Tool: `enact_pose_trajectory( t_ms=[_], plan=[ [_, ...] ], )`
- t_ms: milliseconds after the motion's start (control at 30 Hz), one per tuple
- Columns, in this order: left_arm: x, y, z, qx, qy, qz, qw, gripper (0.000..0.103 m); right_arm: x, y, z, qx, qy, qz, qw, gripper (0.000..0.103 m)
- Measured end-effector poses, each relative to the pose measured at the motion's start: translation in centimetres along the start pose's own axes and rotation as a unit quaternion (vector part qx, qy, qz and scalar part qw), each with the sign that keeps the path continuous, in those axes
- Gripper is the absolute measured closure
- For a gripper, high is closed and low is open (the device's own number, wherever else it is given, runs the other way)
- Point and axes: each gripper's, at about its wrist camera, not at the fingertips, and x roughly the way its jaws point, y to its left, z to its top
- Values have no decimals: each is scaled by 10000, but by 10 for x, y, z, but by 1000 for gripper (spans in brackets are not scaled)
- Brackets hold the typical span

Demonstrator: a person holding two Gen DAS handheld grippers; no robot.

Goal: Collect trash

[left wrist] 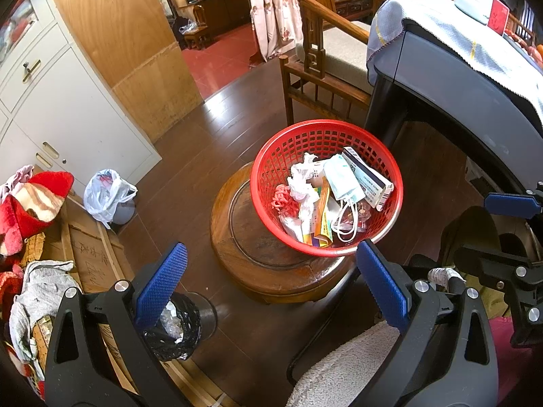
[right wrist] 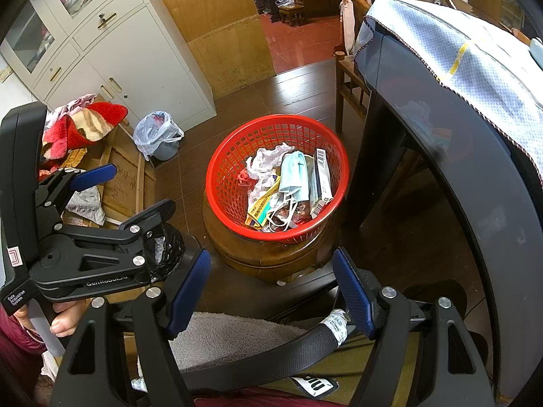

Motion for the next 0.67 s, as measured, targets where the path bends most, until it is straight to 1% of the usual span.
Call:
enact_pose_trajectory(
  t_ms=[400, 533, 667],
  plan=[
    [1, -2, -2, -1, 2, -19, 10000, 7, 0, 0, 0, 5, 0, -3, 10000, 30],
    [1, -3, -1, -35, -43, 58, 10000, 7, 1, -1, -1, 13, -1, 0, 10000, 30],
    [1, -2, 1, -77, -62, 53, 9999, 7, 0, -1, -1, 11, 1, 4, 10000, 30]
  ],
)
